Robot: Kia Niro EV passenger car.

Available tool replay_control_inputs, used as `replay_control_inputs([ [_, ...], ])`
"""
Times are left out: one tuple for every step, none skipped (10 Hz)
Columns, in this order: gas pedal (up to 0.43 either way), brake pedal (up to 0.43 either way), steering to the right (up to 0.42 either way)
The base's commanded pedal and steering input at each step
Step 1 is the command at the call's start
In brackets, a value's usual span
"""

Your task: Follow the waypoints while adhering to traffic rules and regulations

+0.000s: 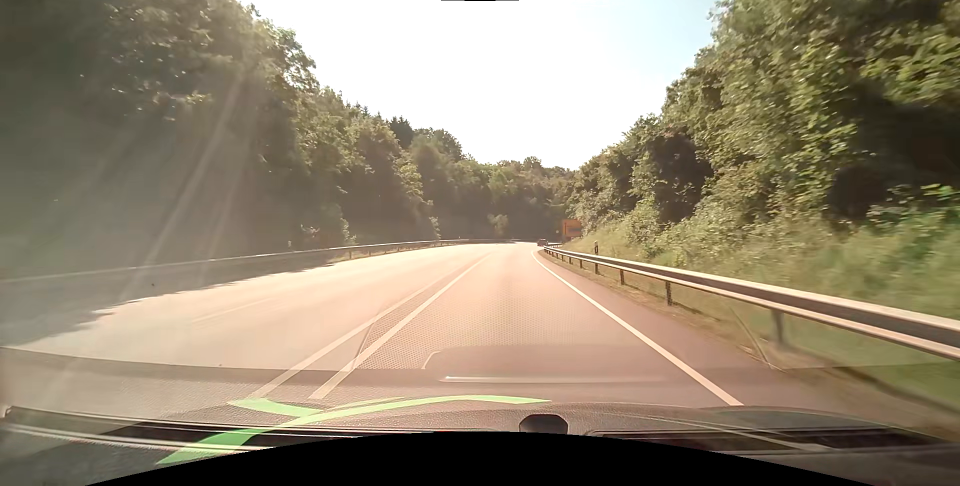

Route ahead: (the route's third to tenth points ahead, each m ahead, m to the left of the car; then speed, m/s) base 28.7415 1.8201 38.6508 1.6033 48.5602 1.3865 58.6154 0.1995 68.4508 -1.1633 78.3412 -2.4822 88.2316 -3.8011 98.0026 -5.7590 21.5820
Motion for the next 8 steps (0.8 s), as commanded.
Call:
replay_control_inputs([
  [0.000,0.000,0.004],
  [0.000,0.000,0.004],
  [0.000,0.000,0.004],
  [0.000,0.000,0.004],
  [0.000,0.000,0.004],
  [0.000,0.000,0.004],
  [0.000,0.000,0.004],
  [0.000,0.000,0.004],
])
